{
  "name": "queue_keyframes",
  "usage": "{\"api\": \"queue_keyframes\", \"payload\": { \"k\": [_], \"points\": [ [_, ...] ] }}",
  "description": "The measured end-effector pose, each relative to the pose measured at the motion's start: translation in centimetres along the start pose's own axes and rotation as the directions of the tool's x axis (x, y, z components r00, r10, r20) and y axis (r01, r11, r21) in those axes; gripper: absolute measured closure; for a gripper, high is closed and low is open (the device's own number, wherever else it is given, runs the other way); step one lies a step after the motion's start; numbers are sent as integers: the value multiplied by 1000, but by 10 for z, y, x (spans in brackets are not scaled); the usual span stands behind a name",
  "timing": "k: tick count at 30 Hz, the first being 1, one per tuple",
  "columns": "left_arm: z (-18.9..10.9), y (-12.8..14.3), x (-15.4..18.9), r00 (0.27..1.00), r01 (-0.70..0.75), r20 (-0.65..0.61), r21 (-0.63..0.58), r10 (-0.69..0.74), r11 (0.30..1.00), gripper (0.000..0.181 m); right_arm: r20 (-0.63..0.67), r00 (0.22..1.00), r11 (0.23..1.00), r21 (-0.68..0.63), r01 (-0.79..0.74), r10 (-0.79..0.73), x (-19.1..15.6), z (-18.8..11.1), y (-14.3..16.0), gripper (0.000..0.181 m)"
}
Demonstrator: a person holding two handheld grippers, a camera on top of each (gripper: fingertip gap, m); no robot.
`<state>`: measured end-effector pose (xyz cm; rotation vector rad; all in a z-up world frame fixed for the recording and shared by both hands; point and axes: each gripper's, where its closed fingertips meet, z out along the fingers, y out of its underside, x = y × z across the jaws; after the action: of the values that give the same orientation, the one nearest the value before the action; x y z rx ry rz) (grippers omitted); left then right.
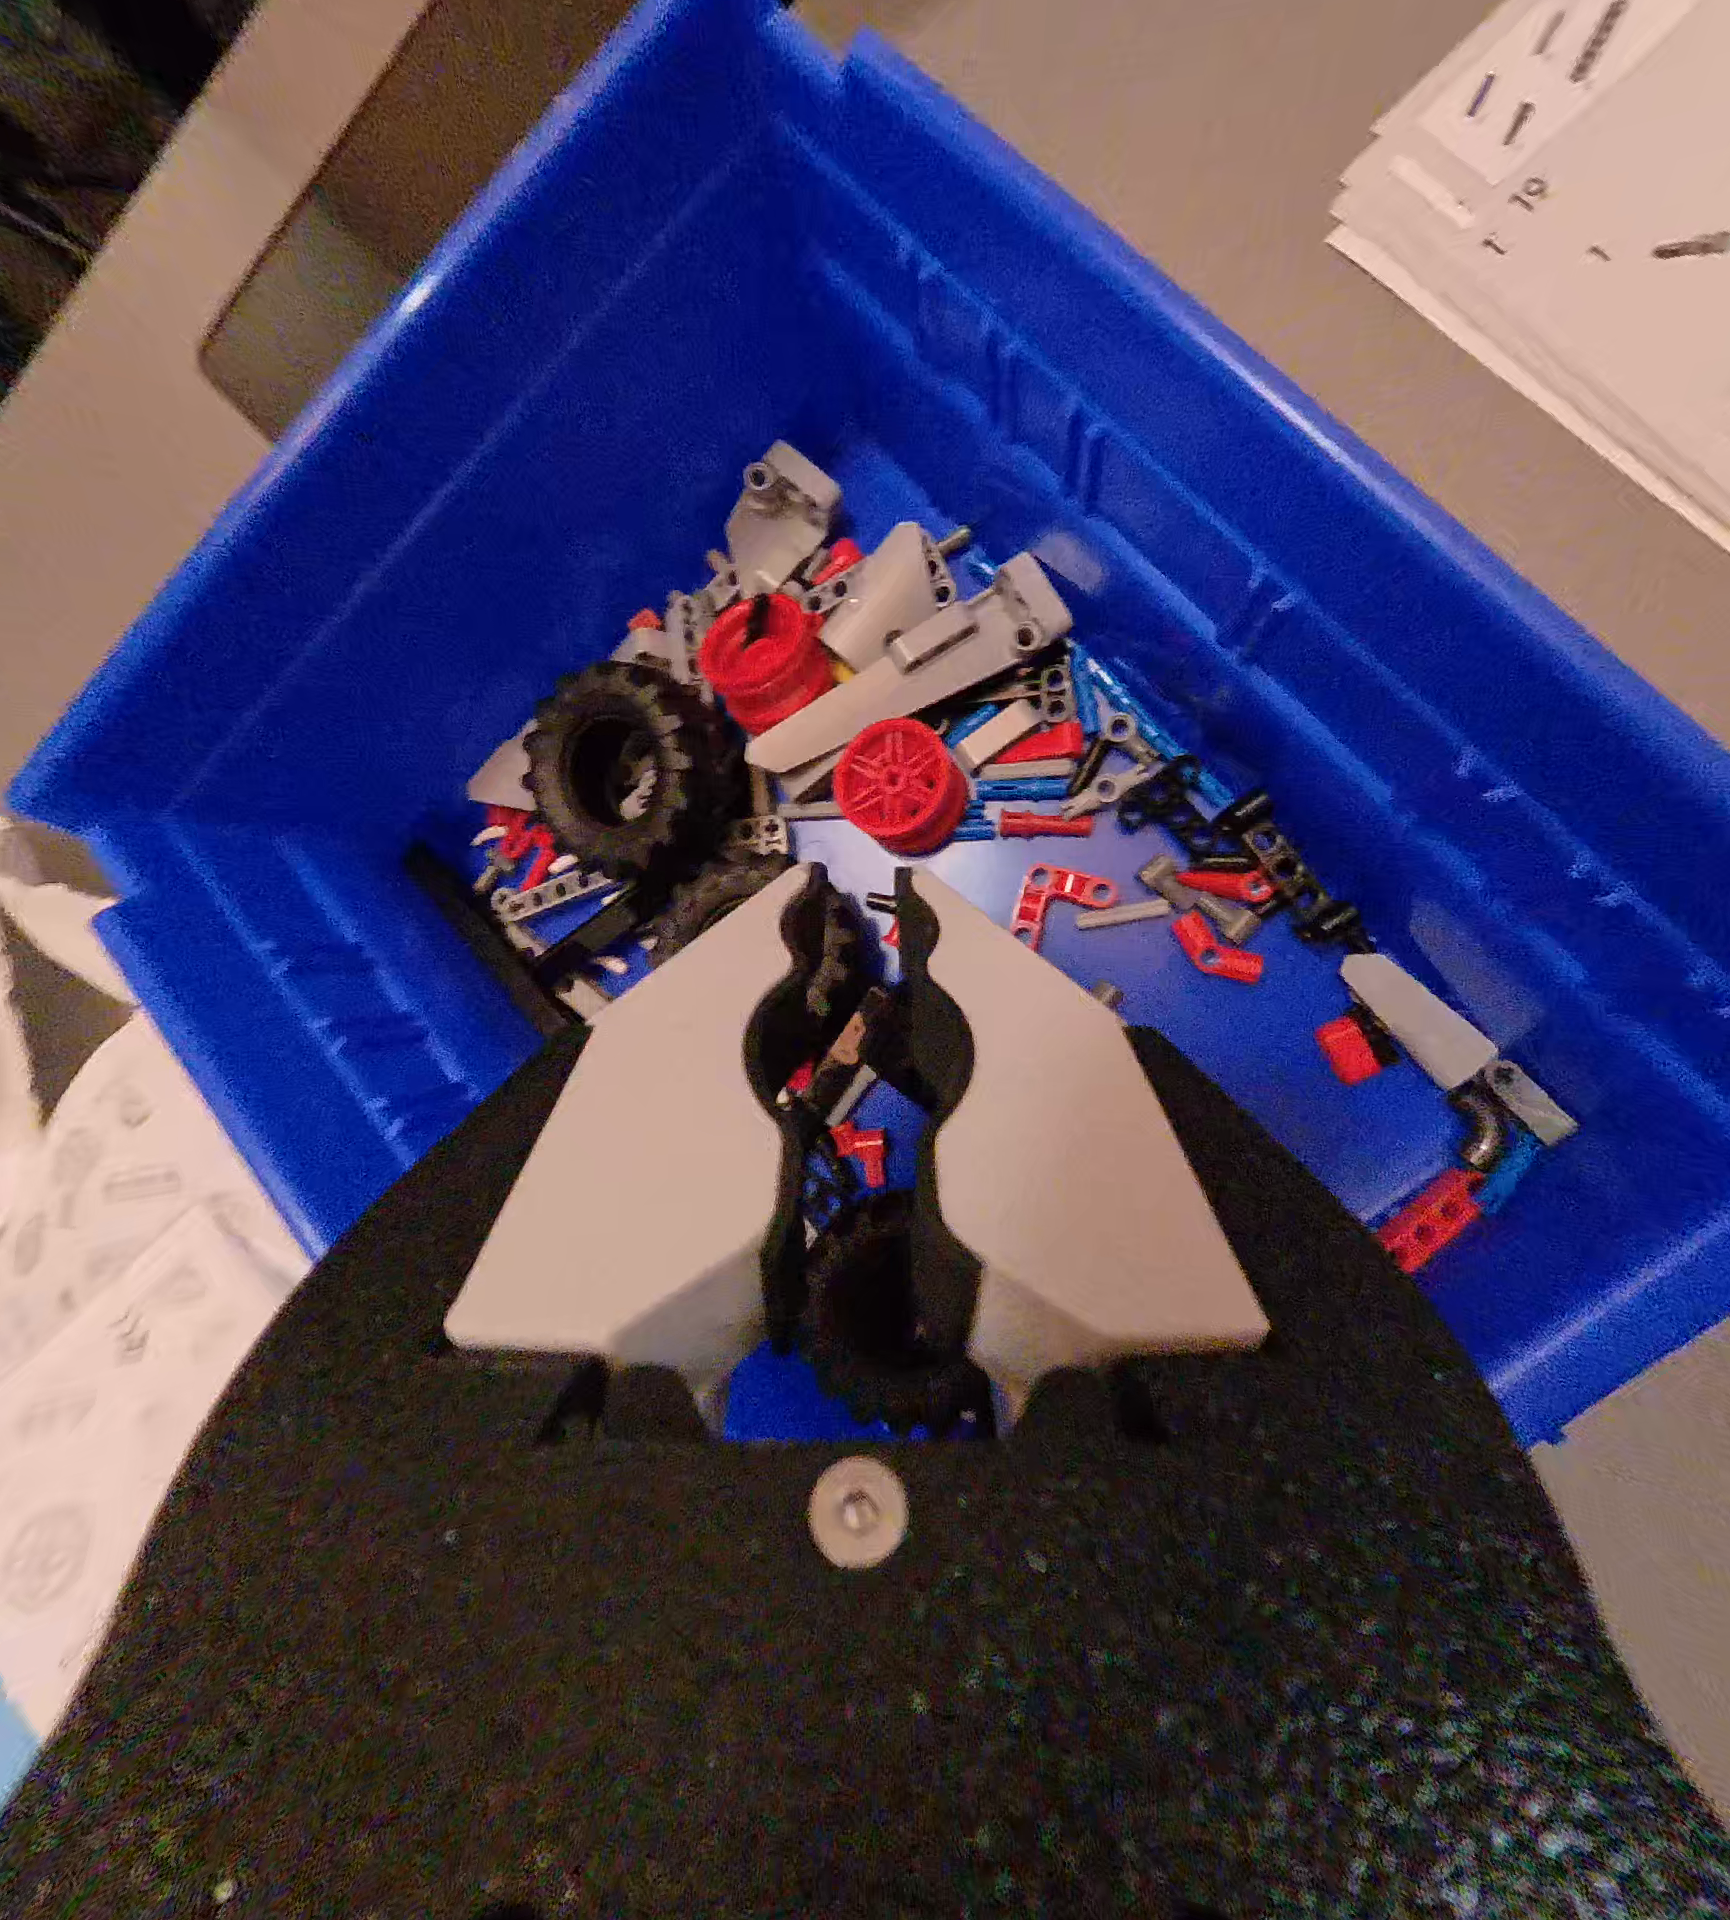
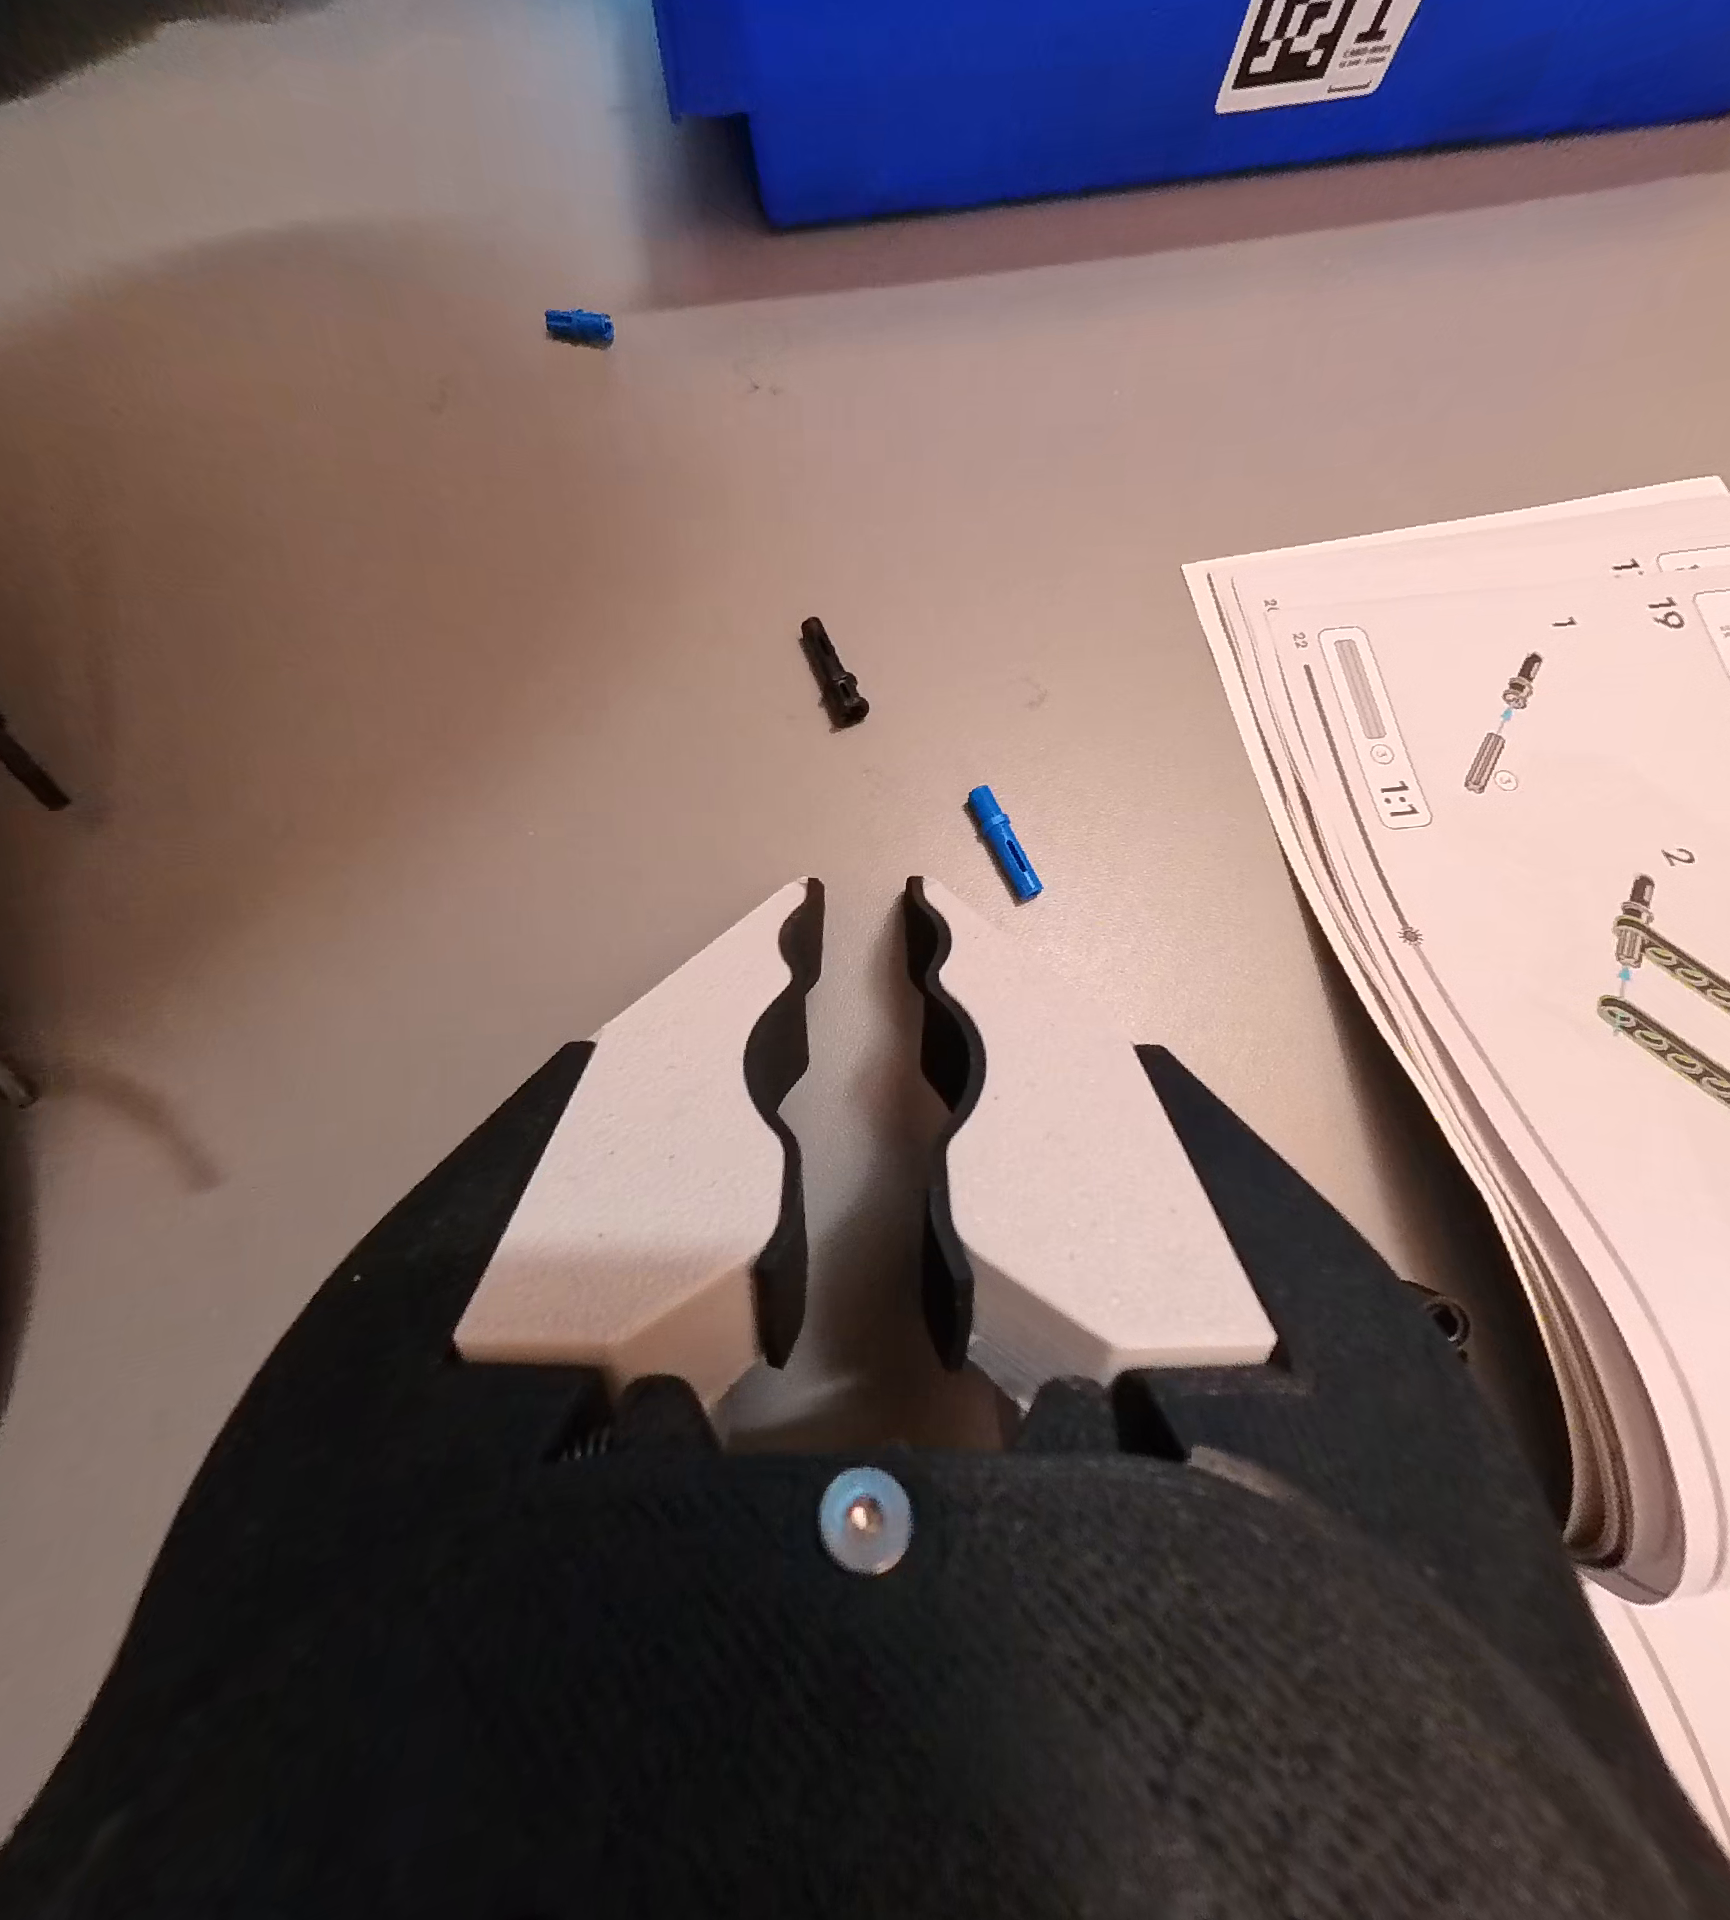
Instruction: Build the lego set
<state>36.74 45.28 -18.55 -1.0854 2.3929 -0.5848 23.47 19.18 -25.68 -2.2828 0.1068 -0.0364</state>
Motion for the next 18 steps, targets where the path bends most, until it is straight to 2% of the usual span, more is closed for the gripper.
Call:
{"api": "queue_keyframes", "payload": {
  "k": [1, 4, 8, 11, 15, 18],
  "points": [
    [6, 1, 3, 1000, 1, -29, -16, -1, 1000, 169, -2, 1000, 1000, 0, 2, -2, 0, 0, 0, 168],
    [19, 4, -16, 998, 10, 59, -57, -7, 998, 175, -3, 1000, 1000, 0, 4, -4, 0, 0, 0, 168],
    [37, -2, -1, 998, -46, -48, -17, 45, 999, 178, -1, 1000, 1000, 0, 2, -2, 0, 0, 0, 168],
    [48, 14, 7, 995, -64, -83, -103, 55, 993, 178, 4, 1000, 1000, 0, -4, 4, 0, 0, 0, 167],
    [42, 40, -5, 997, -78, 0, -228, 80, 971, 181, 1, 1000, 1000, 0, 4, -4, 0, 0, 0, 167],
    [27, 50, 8, 993, -102, -84, -269, 82, 958, 181, 10, 1000, 1000, 1, -4, 4, -1, 0, 0, 167]
  ]
}}
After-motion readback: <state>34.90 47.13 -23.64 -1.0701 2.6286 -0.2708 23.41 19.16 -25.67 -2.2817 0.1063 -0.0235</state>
